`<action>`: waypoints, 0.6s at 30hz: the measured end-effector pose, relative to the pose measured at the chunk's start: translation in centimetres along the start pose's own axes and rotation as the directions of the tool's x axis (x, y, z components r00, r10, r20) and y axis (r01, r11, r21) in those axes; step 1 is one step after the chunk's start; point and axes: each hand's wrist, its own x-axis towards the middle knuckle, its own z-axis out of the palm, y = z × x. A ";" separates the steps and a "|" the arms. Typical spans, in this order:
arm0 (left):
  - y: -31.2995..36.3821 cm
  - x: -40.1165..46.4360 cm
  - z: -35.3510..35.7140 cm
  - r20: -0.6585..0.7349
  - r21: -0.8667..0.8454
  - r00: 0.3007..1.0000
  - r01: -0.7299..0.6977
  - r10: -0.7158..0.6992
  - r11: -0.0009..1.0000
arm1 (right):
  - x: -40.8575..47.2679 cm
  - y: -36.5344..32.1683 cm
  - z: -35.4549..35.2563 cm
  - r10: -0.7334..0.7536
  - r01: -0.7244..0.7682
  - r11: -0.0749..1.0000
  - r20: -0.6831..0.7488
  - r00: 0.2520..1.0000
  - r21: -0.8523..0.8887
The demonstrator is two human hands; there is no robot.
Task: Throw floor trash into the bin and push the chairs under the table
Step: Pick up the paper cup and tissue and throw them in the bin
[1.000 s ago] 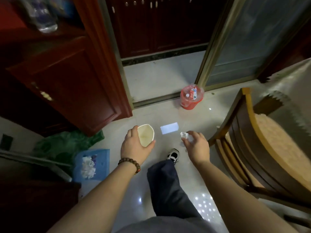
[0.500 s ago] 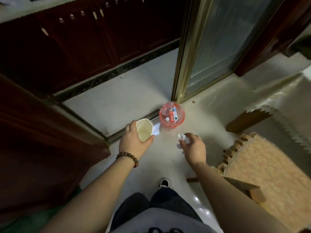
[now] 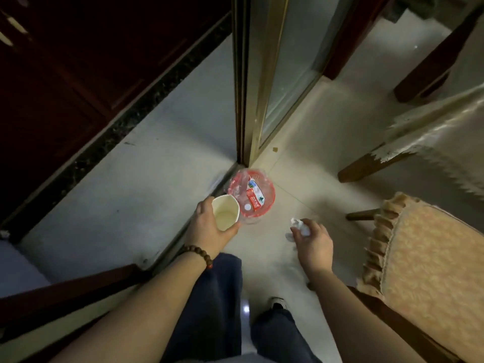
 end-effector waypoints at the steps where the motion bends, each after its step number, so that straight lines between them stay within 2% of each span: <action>1: -0.5 2.1 0.0 0.034 -0.003 0.999 -0.009 0.009 1.000 | 0.8 -0.5 1.2 0.040 -0.039 0.999 -0.013 0.999 0.012; 6: -2.3 11.6 2.5 0.181 -0.039 0.982 -0.055 0.061 0.998 | 5.2 -1.2 6.5 0.199 -0.193 0.976 -0.056 0.978 0.099; 11: -4.7 18.4 10.3 0.276 0.010 0.958 -0.087 0.081 0.996 | 11.3 1.6 12.0 0.285 -0.265 0.951 -0.116 0.951 0.161; 15: -8.0 23.5 18.5 0.297 0.014 0.953 -0.062 0.055 0.998 | 16.1 5.7 17.1 0.276 -0.254 0.951 -0.112 0.955 0.175; 18: -10.9 26.8 24.3 0.283 0.052 0.956 -0.094 0.076 0.994 | 19.1 9.2 20.7 0.236 -0.219 0.963 -0.101 0.967 0.155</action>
